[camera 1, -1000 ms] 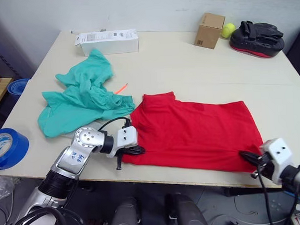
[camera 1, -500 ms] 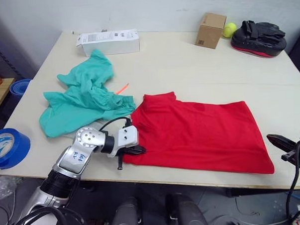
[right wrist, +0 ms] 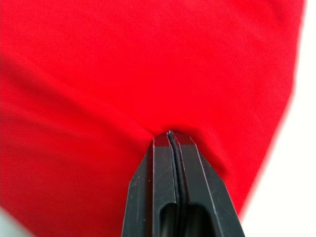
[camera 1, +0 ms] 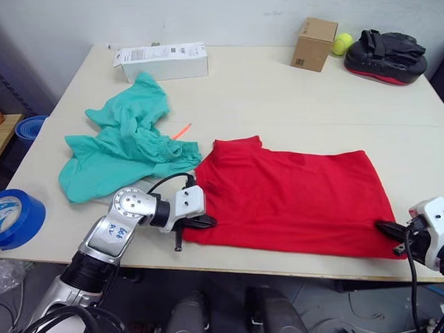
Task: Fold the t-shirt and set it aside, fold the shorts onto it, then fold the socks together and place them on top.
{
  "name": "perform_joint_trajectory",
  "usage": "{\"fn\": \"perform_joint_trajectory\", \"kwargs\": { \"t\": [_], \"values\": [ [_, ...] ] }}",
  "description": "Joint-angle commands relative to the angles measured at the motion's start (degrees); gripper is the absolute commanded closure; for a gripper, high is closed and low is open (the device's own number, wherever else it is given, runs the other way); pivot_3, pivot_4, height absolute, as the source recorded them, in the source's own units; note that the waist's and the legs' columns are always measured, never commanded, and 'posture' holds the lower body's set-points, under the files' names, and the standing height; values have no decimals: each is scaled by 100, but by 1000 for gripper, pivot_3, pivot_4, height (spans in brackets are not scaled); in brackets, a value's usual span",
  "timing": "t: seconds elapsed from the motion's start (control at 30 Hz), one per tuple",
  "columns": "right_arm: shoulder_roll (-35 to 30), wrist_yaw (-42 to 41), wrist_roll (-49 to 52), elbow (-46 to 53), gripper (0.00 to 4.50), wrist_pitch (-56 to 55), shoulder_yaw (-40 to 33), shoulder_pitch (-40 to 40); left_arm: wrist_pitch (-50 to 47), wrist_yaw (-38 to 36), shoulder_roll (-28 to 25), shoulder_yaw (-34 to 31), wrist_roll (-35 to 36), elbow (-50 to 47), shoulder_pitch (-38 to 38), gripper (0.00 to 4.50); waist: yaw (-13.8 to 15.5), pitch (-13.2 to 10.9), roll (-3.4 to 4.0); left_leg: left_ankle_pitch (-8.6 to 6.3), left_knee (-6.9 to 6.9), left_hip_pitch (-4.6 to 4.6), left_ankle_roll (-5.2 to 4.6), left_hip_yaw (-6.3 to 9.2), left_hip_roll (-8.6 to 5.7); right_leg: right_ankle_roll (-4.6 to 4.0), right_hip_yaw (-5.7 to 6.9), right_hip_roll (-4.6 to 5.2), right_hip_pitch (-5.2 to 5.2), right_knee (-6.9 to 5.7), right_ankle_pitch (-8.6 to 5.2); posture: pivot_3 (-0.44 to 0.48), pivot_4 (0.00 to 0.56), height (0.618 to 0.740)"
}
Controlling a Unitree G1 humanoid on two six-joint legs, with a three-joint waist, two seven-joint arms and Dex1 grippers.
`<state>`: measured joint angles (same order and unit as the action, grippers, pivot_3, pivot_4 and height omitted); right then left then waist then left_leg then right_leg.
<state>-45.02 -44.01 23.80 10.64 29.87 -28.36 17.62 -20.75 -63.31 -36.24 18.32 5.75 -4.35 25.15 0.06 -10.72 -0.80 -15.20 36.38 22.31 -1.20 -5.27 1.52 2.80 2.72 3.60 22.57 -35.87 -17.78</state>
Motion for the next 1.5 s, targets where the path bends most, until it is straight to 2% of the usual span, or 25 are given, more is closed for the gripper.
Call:
{"fn": "perform_joint_trajectory", "kwargs": {
  "t": [0.03,0.33,0.43,0.57,0.67,0.77,0.9,1.07,1.37,1.5],
  "values": [
    [77,251,-272,-336,4500,-88,86,-52,-34,47,-57,-61,-21,-69,-32,4455,-2,0,-1,0,0,0,0,0,0,0,0,0,-1,0,0,0,150,740],
    [295,808,-250,-1093,4500,-268,-391,-442,-36,40,-66,-86,7,-62,-35,4455,-11,12,-22,-7,0,2,12,-1,-3,-3,-2,5,-7,17,-1,0,150,740],
    [276,570,135,-1053,4500,-254,-758,-444,-25,53,-63,-98,14,-35,-25,4455,13,12,-20,-9,-12,3,17,0,-4,-2,0,6,-4,21,0,0,150,740],
    [273,-228,885,-214,4500,-118,-948,-106,-11,67,-43,-107,27,-19,-8,4455,5,13,-6,4,-33,1,-1,-2,-2,15,6,2,3,17,4,0,150,740],
    [332,-529,1318,757,4500,66,-702,179,-24,70,-17,-107,49,-33,14,4455,-12,14,0,3,-33,0,0,-2,0,19,7,-3,5,7,0,0,150,740],
    [397,-486,1483,1671,4500,225,-122,272,-36,64,-2,-102,67,-44,34,4455,-18,14,-1,4,-28,-2,1,-2,2,22,6,-5,4,0,0,0,150,740],
    [397,-41,771,2213,4500,205,1023,174,-33,63,17,-88,73,-23,80,4455,-11,13,-2,4,-25,1,2,-1,1,24,6,-1,5,3,1,0,150,740],
    [408,502,51,1866,4500,168,1524,89,-43,49,16,-84,77,-37,103,4455,5,13,-2,2,-28,12,5,-1,-1,20,6,4,15,14,-1,0,150,740],
    [143,151,-217,110,4500,-751,44,771,-59,43,-64,-152,99,-74,58,4455,61,15,-7,0,-26,4,4,-1,-2,17,9,3,-1,22,-2,0,150,740],
    [6,-123,-217,-370,4500,-1149,-295,774,-70,47,-80,-182,129,-70,43,4455,71,15,-10,1,-26,2,3,-2,-2,6,8,4,-3,25,-8,0,150,740]
  ]
}}
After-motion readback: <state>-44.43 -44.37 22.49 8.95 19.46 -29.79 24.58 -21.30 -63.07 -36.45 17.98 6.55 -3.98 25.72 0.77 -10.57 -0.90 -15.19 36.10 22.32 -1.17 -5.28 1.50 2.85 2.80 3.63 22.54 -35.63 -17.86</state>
